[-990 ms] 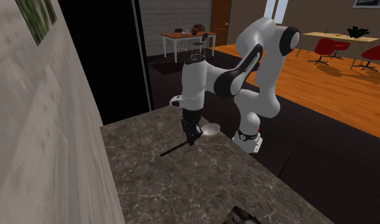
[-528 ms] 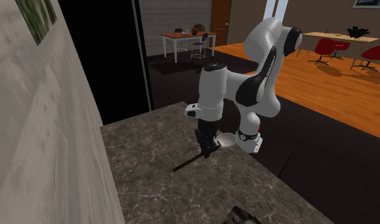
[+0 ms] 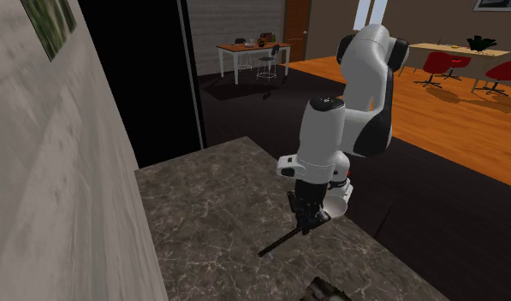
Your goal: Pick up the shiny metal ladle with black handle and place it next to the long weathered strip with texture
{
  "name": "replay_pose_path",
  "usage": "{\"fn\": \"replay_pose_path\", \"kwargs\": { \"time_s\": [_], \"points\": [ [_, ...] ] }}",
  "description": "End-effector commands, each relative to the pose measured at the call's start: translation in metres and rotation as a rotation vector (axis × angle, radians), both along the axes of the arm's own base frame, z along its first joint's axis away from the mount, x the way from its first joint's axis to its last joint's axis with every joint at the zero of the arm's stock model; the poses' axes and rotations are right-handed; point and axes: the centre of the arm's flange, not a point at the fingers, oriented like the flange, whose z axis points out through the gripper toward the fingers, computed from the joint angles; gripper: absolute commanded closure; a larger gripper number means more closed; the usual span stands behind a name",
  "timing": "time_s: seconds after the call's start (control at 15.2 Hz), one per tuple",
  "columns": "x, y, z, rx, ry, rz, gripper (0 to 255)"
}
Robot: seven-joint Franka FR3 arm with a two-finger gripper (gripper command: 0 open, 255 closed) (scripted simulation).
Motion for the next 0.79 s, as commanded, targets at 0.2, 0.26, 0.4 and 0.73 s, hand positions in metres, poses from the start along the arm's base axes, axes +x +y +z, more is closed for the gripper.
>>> {"fn": "replay_pose_path", "kwargs": {
  "time_s": [0.2,0.26,0.4,0.73],
  "points": [
    [-0.001,0.008,-0.024,0.001,0.000,-0.001,255],
    [-0.001,0.008,-0.029,0.001,0.000,-0.001,255],
    [-0.001,0.008,-0.039,0.001,0.000,-0.001,255],
    [-0.001,0.008,-0.066,0.001,0.000,-0.001,255]
  ]
}}
